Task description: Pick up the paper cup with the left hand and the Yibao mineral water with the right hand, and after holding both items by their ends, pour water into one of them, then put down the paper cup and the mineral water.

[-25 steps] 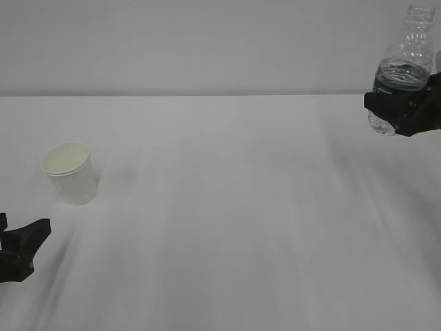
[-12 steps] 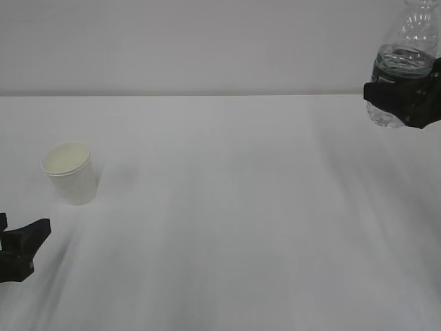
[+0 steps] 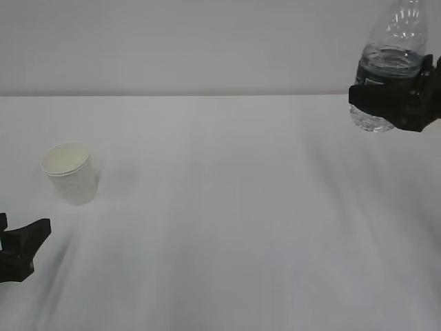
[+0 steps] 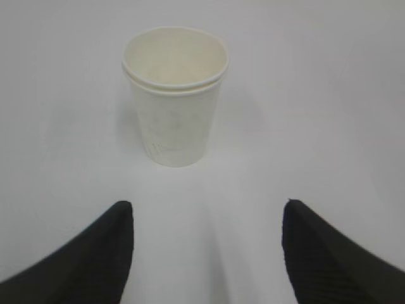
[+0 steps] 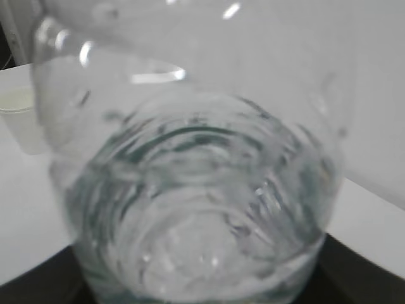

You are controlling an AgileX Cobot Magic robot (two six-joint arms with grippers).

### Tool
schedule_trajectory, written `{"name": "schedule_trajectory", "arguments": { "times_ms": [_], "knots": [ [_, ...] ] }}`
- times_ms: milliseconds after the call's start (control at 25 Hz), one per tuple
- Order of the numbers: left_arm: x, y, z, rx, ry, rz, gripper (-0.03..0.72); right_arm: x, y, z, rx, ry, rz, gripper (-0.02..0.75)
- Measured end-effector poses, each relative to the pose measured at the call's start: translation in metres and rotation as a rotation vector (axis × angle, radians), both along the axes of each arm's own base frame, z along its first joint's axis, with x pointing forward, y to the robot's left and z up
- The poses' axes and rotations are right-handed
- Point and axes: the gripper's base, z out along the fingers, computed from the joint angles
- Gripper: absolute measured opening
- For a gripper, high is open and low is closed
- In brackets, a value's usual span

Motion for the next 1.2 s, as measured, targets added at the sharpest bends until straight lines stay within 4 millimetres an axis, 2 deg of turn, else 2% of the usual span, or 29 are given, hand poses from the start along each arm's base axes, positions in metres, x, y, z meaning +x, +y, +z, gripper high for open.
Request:
{"name": "schedule_trajectory", "arguments": {
  "times_ms": [280, 440, 1200],
  "knots": [
    [0.000, 0.000, 0.000, 0.000, 0.000, 0.000, 0.519, -0.003, 0.029, -0.002, -0.020, 0.007, 0.103, 0.466],
    [0.000, 0.000, 0.000, 0.000, 0.000, 0.000, 0.519, -0.004, 0.039, -0.003, -0.038, 0.011, 0.131, 0.465],
    [0.000, 0.000, 0.000, 0.000, 0.000, 0.000, 0.519, -0.001, 0.037, -0.008, -0.087, 0.032, 0.081, 0.436]
  ]
}}
